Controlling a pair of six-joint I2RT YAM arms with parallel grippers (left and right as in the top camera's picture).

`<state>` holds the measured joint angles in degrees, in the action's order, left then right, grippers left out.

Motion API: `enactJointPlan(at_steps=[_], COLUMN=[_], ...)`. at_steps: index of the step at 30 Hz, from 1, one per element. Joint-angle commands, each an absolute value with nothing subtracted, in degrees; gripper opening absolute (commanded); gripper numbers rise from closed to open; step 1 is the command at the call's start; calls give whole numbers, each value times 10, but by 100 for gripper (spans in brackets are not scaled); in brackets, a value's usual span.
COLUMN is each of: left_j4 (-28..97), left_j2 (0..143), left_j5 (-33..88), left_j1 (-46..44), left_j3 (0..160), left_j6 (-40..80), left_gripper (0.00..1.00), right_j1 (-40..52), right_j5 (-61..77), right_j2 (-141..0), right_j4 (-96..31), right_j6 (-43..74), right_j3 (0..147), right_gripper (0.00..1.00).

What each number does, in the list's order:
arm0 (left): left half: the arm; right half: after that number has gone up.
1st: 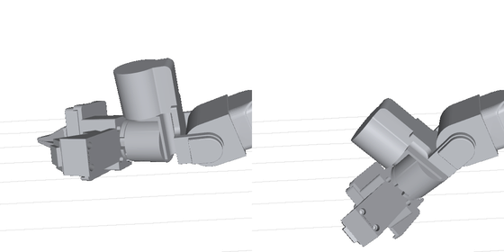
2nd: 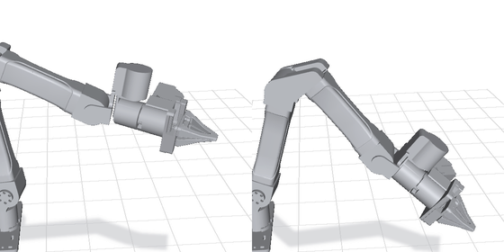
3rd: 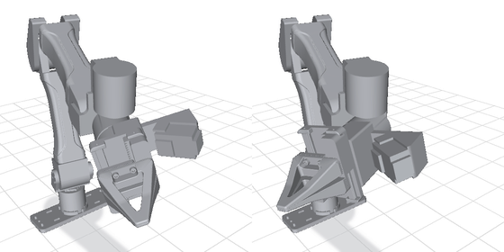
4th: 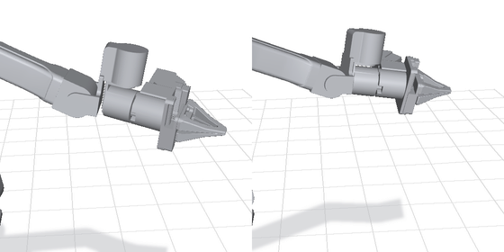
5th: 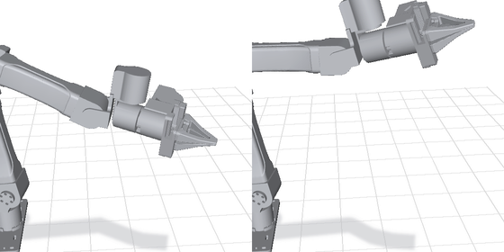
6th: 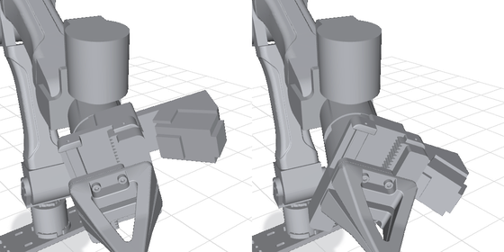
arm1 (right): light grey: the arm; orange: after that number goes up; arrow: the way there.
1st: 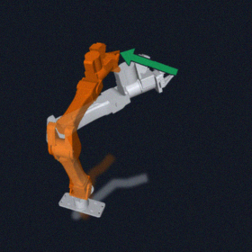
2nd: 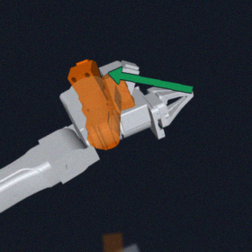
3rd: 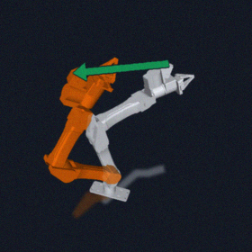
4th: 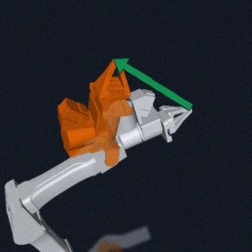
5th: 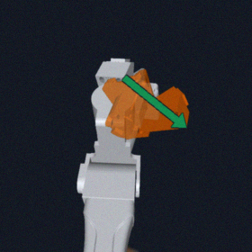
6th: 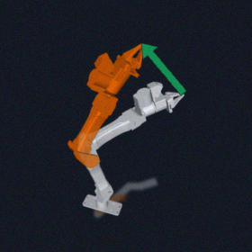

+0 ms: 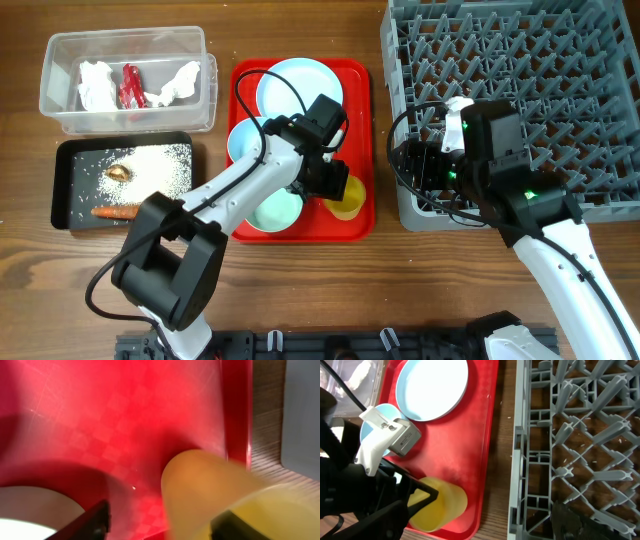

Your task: Sort waste into correct bins and load items into the dishwasher rack

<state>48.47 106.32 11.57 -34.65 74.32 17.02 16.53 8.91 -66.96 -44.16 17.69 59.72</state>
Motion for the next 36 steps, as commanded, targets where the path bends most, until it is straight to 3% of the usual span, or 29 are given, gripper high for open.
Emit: enactJointPlan(at_steps=[1, 3, 5, 8, 14, 17, 25, 31, 36], left_j4=[481, 481, 482, 520, 538, 539, 540, 541, 550], left_j2=[1071, 1071, 1071, 1049, 945, 950, 951, 955, 955], left_j5=[104, 104, 104, 165, 450, 579, 656, 706, 705], left_j1=[-346, -346, -346, -320, -127, -68, -93, -93, -93], left_j3=[745, 745, 745, 778, 858, 857, 857, 857, 857], left_j6=[174, 174, 175, 200, 192, 134, 50, 30, 30], left_gripper=[44, 28, 4, 4, 4, 4, 4, 4, 4], right_j1=[164, 164, 164, 164, 164, 164, 164, 164, 164], right_j5=[83, 83, 83, 83, 115, 236, 547, 612, 629], right_j2=[-673, -673, -673, -673, -673, -673, -728, -777, -777], right_j4=[-443, -443, -442, -442, -426, -350, -68, 10, 63], right_j6=[165, 165, 165, 166, 166, 164, 199, 196, 197], right_j3=[606, 606, 606, 606, 606, 604, 550, 549, 549], right_gripper=[94, 94, 94, 94, 94, 94, 95, 94, 82])
